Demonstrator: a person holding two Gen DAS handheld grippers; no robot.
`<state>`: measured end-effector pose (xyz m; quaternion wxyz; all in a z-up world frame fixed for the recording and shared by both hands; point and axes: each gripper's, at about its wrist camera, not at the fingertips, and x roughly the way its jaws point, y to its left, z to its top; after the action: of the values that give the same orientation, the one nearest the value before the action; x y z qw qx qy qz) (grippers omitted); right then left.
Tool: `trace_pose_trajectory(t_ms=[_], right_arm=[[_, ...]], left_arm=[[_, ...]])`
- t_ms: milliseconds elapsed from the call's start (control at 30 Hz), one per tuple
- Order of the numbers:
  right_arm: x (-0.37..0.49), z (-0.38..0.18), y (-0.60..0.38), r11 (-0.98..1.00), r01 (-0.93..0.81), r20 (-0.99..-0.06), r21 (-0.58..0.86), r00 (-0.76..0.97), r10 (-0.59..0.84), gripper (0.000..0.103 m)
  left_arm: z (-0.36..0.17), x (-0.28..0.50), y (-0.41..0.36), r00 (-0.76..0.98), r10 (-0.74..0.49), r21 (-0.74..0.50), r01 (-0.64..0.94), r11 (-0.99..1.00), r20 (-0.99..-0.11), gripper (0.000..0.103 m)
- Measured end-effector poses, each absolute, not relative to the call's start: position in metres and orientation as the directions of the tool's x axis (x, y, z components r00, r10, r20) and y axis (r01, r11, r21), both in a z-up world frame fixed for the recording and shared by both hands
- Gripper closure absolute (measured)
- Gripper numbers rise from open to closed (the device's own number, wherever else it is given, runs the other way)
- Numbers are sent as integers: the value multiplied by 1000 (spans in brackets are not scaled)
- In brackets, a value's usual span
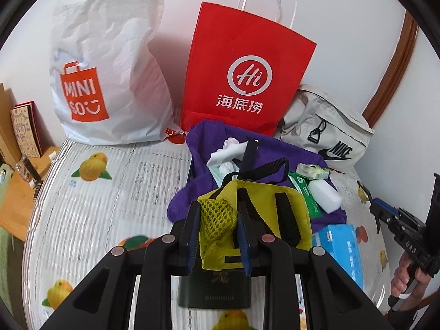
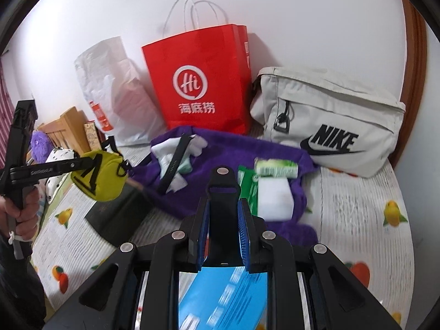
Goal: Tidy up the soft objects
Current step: 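Carry the yellow pouch in the left tool and black strap in the right tool to the towel, then open the left tool to drop the pouch while the right tool releases the strap onto the towel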
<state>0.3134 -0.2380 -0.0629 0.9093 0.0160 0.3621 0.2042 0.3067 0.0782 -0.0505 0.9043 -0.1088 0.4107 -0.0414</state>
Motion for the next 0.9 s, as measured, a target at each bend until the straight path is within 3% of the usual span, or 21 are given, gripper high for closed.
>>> trace_pose_trajectory(t_ms=[900], right_arm=[[427,-131,-247,955,-251,-769,156,576,277,82]], left_arm=[[-103,414,40,558,-230,-245,48,968,-798,79]])
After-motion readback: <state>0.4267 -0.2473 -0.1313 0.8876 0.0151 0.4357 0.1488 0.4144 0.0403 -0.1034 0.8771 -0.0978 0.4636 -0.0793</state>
